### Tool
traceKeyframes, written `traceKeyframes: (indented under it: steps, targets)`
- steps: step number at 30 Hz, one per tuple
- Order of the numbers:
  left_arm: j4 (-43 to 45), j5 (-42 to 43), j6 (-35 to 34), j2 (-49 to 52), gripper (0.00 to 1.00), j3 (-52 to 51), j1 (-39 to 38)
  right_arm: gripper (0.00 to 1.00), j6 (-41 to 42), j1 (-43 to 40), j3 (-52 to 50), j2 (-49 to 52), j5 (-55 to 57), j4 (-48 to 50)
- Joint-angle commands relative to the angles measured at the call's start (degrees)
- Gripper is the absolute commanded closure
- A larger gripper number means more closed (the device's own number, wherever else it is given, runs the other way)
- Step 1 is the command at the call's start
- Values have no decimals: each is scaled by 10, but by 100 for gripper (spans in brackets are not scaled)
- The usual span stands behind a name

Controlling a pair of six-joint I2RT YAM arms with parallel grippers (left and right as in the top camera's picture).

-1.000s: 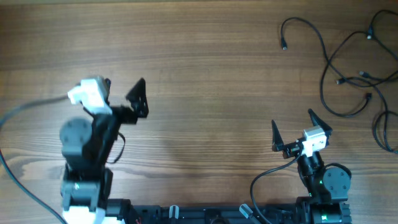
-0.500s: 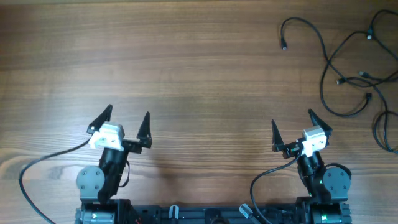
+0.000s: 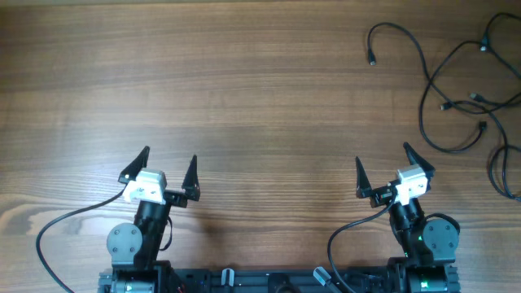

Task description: Untangle cables

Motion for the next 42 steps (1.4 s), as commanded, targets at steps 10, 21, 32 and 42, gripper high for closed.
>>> traceKeyframes:
  steps: [10, 21, 32, 42]
  targets:
    - [-67, -3, 11, -26, 0, -5, 3, 0, -8, 3, -1, -6, -9, 3]
    - [-67, -3, 11, -26, 0, -5, 3, 0, -7, 3, -1, -6, -9, 3]
    - [-67, -3, 11, -26, 0, -5, 3, 0, -7, 3, -1, -6, -9, 3]
    - [-67, -3, 11, -26, 0, -5, 3, 0, -7, 3, -1, -6, -9, 3]
